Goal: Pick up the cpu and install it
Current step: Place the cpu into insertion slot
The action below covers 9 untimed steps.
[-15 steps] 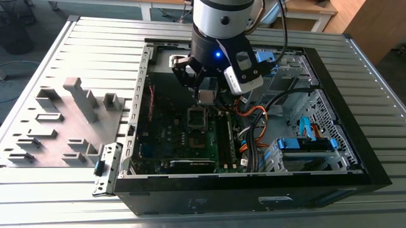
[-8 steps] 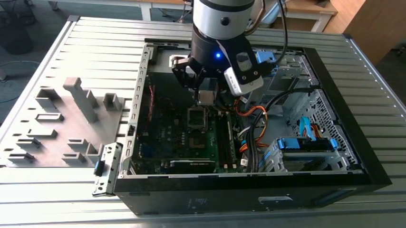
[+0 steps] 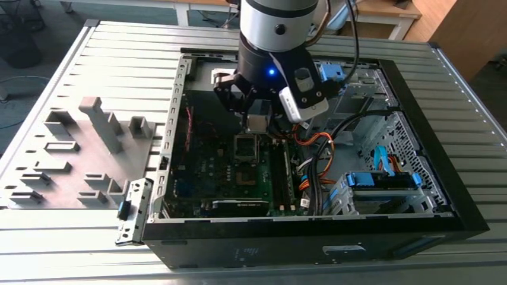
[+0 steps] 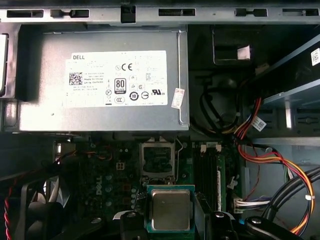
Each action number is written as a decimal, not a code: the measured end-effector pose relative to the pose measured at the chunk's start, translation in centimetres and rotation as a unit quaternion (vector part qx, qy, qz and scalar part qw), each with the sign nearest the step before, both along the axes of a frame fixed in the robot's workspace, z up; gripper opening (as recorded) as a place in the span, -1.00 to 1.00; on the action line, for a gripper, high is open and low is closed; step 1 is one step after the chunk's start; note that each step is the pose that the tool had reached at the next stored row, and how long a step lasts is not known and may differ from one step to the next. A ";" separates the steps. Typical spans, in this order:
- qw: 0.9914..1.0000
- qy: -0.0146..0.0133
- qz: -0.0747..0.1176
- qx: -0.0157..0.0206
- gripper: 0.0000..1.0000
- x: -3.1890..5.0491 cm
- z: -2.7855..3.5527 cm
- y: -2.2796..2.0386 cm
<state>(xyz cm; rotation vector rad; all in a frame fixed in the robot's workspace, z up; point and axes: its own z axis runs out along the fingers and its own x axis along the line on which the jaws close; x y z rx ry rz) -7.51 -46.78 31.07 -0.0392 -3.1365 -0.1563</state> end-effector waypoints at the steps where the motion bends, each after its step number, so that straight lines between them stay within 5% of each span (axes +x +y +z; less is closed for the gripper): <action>1: 1.000 0.000 0.000 0.000 -0.06 -0.02 -0.01 -0.03; 9: 1.000 0.000 0.000 0.000 -0.06 -0.16 -0.08 -0.54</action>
